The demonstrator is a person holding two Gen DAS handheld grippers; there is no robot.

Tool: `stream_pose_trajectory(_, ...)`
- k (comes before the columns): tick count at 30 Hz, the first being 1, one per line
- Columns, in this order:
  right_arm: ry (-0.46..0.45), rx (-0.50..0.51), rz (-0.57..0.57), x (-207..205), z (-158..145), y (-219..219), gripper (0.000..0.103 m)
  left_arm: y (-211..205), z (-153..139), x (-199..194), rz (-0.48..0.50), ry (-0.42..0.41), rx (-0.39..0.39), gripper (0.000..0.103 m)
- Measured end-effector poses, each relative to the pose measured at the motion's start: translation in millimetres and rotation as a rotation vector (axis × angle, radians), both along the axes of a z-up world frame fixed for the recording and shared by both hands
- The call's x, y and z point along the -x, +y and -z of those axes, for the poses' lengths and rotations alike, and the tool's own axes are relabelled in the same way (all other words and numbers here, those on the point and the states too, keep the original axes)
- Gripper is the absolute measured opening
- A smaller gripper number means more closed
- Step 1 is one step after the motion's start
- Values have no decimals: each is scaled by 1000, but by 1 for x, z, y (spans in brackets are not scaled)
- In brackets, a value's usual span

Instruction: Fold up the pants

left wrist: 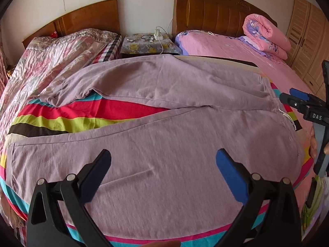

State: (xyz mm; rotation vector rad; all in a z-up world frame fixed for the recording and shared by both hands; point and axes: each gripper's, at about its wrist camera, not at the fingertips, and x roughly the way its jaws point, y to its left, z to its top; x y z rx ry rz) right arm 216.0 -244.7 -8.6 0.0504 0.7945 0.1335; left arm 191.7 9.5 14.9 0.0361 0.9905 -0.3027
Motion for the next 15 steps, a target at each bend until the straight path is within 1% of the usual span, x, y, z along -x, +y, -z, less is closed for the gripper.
stream_pose_trajectory(2, 33, 10, -37, -61, 5, -13, 99, 4, 9, -39, 18, 120, 140, 102)
stream_pose_trajectory(3, 51, 26, -61, -92, 11, -17, 99, 6, 14, -57, 13, 156, 208, 102)
stream_pose_trajectory(5, 83, 73, -108, -151, 27, -23, 99, 7, 24, -89, -17, 207, 306, 102)
stream_pose_trajectory(7, 124, 85, -157, -202, 45, -25, 99, 5, 34, -117, -45, 230, 362, 102)
stream_pose_trajectory(8, 145, 82, -185, -224, 53, -25, 97, 3, 38, -129, -51, 243, 389, 102)
stream_pose_trajectory(9, 168, 72, -218, -243, 61, -25, 91, 4, 42, -142, -59, 263, 427, 102)
stream_pose_trajectory(10, 188, 65, -250, -261, 68, -24, 82, 3, 46, -152, -66, 282, 462, 102)
stream_pose_trajectory(12, 225, 44, -293, -288, 80, -22, 80, 3, 52, -172, -80, 322, 506, 102)
stream_pose_trajectory(13, 240, 30, -317, -298, 85, -19, 79, 2, 53, -179, -87, 327, 520, 102)
stream_pose_trajectory(15, 252, 39, -371, -311, 92, -13, 77, 4, 55, -192, -96, 322, 553, 101)
